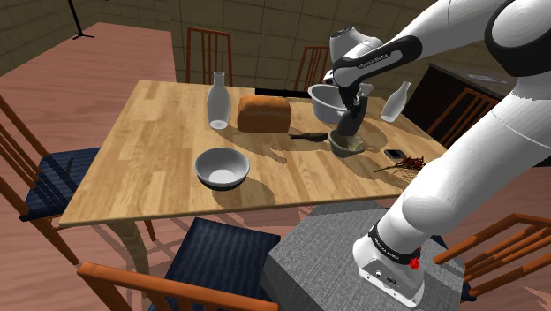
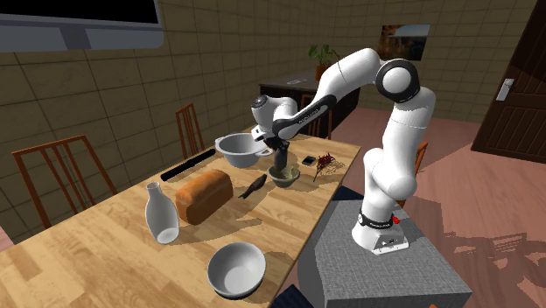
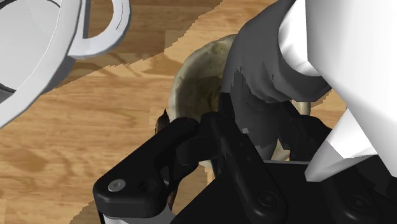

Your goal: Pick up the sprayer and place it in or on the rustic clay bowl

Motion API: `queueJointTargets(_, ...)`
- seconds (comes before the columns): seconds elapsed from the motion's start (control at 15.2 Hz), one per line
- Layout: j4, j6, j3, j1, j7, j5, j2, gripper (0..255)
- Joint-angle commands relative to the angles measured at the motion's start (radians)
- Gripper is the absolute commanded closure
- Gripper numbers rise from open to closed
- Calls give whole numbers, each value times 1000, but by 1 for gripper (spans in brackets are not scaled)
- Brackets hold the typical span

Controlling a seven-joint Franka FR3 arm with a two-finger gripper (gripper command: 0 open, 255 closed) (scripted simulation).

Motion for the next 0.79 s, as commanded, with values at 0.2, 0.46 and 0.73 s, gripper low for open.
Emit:
queueJointTargets(0.2, 0, 0, 0, 0, 0, 0, 0, 0)
queueJointTargets(0.46, 0, 0, 0, 0, 0, 0, 0, 0)
queueJointTargets(0.73, 74, -126, 42, 31, -10, 34, -38, 0)
